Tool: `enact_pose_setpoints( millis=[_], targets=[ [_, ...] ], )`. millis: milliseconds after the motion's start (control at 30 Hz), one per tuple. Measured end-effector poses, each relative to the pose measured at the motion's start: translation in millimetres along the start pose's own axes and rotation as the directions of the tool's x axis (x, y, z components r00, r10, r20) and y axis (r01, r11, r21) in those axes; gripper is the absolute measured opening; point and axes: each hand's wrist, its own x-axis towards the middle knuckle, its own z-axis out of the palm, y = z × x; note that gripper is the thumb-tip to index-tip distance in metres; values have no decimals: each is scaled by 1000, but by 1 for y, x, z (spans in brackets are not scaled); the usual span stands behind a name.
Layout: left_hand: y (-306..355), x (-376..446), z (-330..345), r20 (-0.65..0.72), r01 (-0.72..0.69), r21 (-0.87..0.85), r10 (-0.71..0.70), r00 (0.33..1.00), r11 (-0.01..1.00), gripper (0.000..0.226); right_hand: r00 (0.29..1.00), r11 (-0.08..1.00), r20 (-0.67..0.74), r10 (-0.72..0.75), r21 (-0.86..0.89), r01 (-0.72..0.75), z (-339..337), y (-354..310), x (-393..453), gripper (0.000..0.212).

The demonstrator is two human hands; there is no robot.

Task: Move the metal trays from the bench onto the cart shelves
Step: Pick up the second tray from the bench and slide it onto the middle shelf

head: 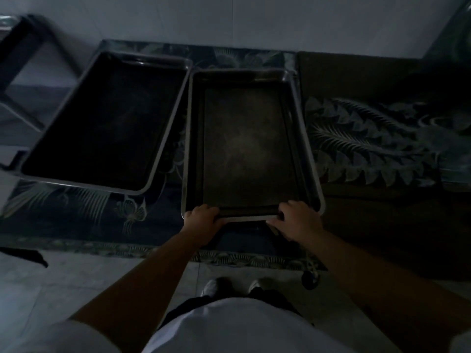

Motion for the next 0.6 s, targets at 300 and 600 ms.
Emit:
enact_pose_setpoints(
  millis=[300,600],
  targets=[
    [-22,-17,9,-4,-37,-6,37,999,999,44,999,991,35,-42,130,37,19,-6,-18,49],
    [-46,-84,34,-9,-134,34,134,991,990,40,992,957,43,119,263,-126,61,-42,-96,48]
  ],
)
